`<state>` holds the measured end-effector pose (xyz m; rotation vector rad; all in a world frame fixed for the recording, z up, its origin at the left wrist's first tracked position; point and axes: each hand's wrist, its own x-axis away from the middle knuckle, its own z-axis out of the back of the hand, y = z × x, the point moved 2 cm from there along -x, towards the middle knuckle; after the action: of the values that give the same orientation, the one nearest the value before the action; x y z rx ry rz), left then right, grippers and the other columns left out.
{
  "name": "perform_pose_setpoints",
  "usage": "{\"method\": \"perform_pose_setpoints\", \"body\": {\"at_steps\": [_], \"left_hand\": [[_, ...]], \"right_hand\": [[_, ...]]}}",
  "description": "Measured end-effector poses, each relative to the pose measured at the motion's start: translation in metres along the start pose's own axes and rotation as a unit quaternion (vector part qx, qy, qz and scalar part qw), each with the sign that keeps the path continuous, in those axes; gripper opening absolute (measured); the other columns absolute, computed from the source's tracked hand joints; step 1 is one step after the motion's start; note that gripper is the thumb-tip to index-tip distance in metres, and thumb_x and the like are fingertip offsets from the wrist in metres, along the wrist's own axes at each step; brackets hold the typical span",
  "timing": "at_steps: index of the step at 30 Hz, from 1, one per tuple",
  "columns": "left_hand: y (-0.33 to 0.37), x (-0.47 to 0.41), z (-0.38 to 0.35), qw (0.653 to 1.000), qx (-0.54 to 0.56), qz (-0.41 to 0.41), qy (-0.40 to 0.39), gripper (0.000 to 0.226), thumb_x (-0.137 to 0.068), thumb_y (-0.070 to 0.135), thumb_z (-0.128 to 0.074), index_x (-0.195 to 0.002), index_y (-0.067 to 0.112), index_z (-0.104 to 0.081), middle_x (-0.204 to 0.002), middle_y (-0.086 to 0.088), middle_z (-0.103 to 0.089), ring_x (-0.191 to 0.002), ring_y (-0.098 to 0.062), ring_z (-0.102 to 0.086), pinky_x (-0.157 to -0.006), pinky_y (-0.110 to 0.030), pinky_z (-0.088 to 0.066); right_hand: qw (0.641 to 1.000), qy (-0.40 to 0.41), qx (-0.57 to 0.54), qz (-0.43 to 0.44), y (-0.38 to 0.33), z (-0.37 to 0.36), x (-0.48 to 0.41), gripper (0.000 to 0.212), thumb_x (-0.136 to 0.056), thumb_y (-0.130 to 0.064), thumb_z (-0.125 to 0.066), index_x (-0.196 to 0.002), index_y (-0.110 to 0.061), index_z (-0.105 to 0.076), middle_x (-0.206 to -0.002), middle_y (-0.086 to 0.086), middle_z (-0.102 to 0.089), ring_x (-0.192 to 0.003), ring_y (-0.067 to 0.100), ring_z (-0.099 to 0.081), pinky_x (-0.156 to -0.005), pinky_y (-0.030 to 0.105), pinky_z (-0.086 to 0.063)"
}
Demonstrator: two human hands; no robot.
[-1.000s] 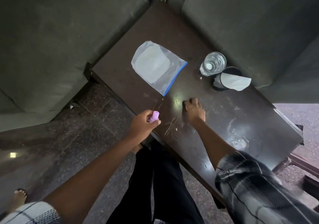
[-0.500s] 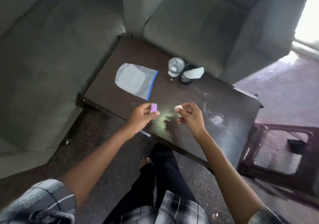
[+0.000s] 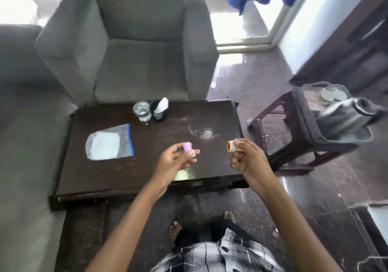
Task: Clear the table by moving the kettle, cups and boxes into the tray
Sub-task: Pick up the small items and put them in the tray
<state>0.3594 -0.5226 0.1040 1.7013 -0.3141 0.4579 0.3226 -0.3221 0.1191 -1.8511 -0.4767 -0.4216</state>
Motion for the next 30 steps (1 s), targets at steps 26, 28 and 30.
{"method": "perform_pose_setpoints", "body": {"at_steps": [26, 28, 30], "left_hand": [[0.006, -0.078, -0.433, 0.99, -0.04, -0.02, -0.136, 0.025, -0.09, 0.02, -0.057, -0.114, 0.014, -0.058, -0.102, -0.005, -0.074, -0.085, -0.015, -0.068, -0.076, -0.024, -0.051], [0.007, -0.099, -0.449, 0.99, -0.046, -0.018, -0.135, 0.026, -0.09, 0.022, -0.058, -0.115, 0.015, -0.058, -0.101, -0.002, -0.074, -0.087, -0.016, -0.068, -0.079, -0.028, -0.051], [0.007, -0.12, -0.466, 0.99, -0.045, -0.012, -0.136, 0.024, -0.09, 0.022, -0.057, -0.113, 0.016, -0.058, -0.1, -0.001, -0.074, -0.088, -0.017, -0.068, -0.08, -0.029, -0.05]], "right_hand": [[0.964, 0.006, -0.261, -0.045, -0.155, 0.353, -0.014, 0.028, -0.082, -0.024, -0.053, -0.056, -0.012, -0.055, -0.052, 0.0, -0.044, -0.042, 0.01, -0.041, -0.043, 0.02, -0.038], [0.965, 0.008, -0.26, -0.044, -0.166, 0.368, -0.029, 0.026, -0.08, -0.024, -0.054, -0.058, -0.012, -0.054, -0.053, 0.0, -0.045, -0.042, 0.01, -0.041, -0.043, 0.02, -0.039], [0.967, 0.012, -0.252, -0.042, -0.178, 0.384, -0.046, 0.027, -0.08, -0.025, -0.053, -0.056, -0.012, -0.055, -0.053, 0.0, -0.045, -0.042, 0.01, -0.041, -0.044, 0.02, -0.038]]}}
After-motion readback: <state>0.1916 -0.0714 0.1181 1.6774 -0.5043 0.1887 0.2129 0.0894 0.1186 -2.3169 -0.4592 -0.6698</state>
